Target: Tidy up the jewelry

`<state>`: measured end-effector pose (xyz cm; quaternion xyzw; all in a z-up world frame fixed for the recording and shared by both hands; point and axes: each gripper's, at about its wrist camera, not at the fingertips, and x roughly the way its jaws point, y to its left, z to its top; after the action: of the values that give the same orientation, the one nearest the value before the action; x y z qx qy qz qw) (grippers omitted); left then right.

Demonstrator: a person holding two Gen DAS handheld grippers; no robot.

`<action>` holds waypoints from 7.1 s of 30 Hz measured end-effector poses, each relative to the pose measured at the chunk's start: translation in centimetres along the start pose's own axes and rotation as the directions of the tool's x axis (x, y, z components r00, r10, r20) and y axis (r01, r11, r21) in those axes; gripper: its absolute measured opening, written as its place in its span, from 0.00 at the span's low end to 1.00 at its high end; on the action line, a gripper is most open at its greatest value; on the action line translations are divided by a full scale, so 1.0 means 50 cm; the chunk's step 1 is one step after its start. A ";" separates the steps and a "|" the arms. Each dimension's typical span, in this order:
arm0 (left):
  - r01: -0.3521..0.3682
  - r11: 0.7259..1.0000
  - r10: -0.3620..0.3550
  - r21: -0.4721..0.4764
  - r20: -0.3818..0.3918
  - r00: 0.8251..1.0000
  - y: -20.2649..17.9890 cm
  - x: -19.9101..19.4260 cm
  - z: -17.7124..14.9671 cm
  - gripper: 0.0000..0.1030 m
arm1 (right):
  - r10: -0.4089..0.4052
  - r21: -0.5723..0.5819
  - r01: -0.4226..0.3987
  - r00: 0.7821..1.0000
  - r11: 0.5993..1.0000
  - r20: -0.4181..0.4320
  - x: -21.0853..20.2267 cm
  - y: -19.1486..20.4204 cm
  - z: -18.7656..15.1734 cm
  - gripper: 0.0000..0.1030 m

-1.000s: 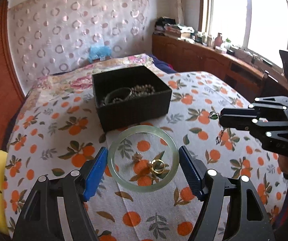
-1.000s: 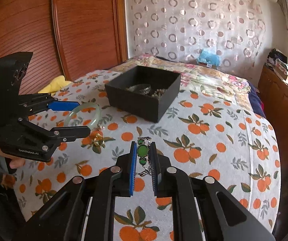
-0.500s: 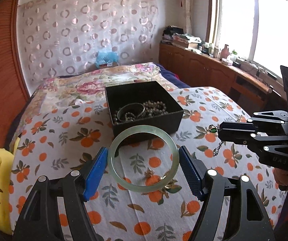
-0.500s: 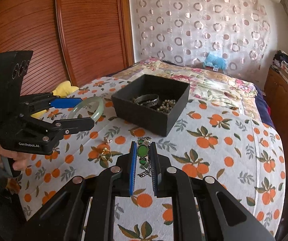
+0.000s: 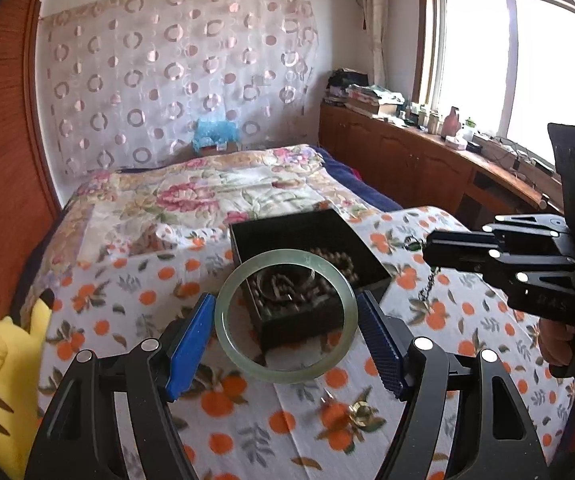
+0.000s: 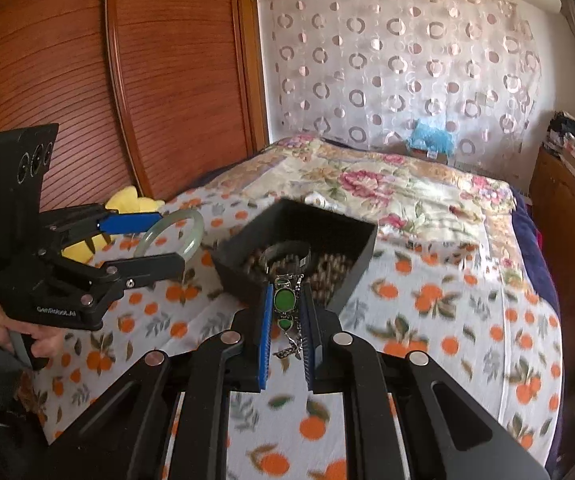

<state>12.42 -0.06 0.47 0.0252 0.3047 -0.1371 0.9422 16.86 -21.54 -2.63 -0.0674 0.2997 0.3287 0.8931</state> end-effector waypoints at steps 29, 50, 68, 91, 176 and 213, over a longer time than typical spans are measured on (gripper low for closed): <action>0.011 0.999 -0.009 0.051 -0.050 0.999 0.010 0.144 0.080 0.67 | 0.012 0.112 -0.013 1.000 0.994 0.006 0.119 -0.093 0.019 0.15; 0.028 0.997 -0.019 0.069 -0.132 0.991 0.001 0.234 0.090 0.67 | -0.046 0.133 0.047 0.999 0.990 -0.009 0.089 -0.112 0.023 0.19; 0.000 1.000 0.001 0.018 -0.056 0.998 0.012 0.084 0.028 0.88 | -0.035 0.121 0.036 0.999 0.992 -0.013 0.021 -0.057 -0.037 0.33; -0.056 0.995 0.040 -0.087 -0.176 0.984 0.082 0.017 -0.150 0.89 | 0.046 -0.114 -0.081 0.959 0.990 -0.281 0.140 0.136 -0.151 0.33; 0.027 0.999 -0.024 0.026 -0.103 0.994 0.019 0.199 0.080 0.13 | -0.023 0.050 0.026 0.998 0.998 -0.058 0.099 -0.084 0.000 0.25; -0.126 0.989 0.125 -0.077 -0.022 0.992 -0.034 -0.049 -0.027 0.92 | -0.175 0.174 0.162 0.982 0.971 0.063 -0.079 -0.015 -0.089 0.72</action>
<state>9.27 -0.93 0.87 0.0086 0.3155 -0.0655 0.9466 12.76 -25.69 -3.98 -0.0041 0.2845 0.2273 0.9313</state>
